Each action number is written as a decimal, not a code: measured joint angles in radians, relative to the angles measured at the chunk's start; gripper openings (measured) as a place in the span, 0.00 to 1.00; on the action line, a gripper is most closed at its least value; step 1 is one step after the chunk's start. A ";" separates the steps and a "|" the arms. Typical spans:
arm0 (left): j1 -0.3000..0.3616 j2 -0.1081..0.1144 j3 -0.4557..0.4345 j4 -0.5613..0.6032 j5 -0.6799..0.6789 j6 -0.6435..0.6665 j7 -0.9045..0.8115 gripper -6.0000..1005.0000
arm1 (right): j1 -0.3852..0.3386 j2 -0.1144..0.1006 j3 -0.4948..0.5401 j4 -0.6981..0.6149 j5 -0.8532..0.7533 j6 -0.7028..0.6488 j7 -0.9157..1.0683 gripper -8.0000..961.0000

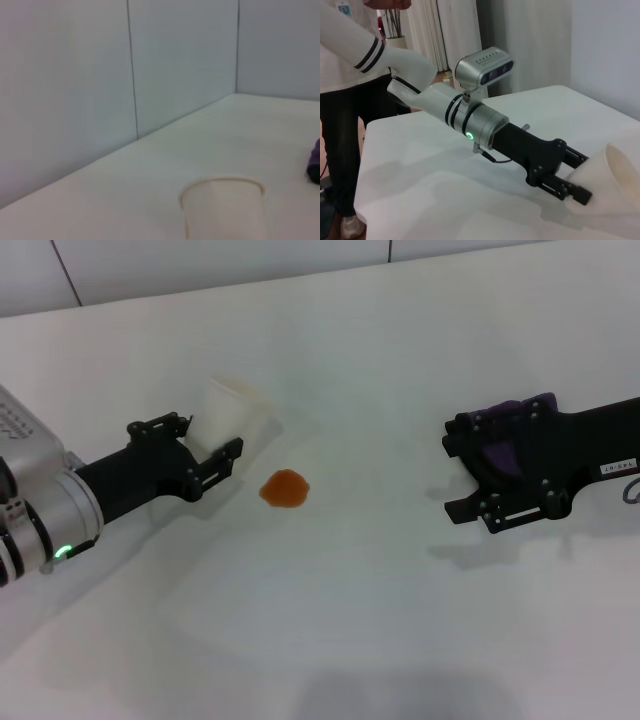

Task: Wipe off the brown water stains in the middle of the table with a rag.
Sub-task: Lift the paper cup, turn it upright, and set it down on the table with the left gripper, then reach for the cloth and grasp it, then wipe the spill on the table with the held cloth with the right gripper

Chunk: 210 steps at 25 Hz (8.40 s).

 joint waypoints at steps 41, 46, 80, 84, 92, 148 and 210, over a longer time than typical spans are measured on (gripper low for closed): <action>0.081 0.002 0.000 -0.035 -0.050 0.012 0.084 0.69 | -0.015 0.003 -0.004 0.019 0.009 -0.018 0.013 0.72; 0.071 0.002 0.001 -0.036 -0.050 -0.001 0.076 0.83 | -0.015 0.003 -0.008 0.020 0.010 -0.018 0.014 0.72; 0.235 0.010 -0.004 0.034 -0.065 0.181 0.063 0.87 | -0.014 0.004 -0.011 0.026 0.022 -0.020 0.013 0.71; 0.282 0.014 0.003 0.096 -0.034 0.260 0.000 0.87 | -0.015 0.004 -0.011 0.026 0.033 -0.021 0.017 0.71; 0.337 0.017 0.005 0.259 0.143 0.378 -0.190 0.87 | -0.010 0.004 -0.011 0.017 0.036 0.018 0.080 0.71; 0.329 0.014 0.060 0.781 0.441 0.705 -0.555 0.86 | 0.471 0.005 -0.314 0.090 -0.861 0.290 1.308 0.68; 0.332 0.010 0.096 0.781 0.429 0.699 -0.546 0.86 | 0.515 0.013 -0.387 0.252 -0.850 0.387 1.250 0.03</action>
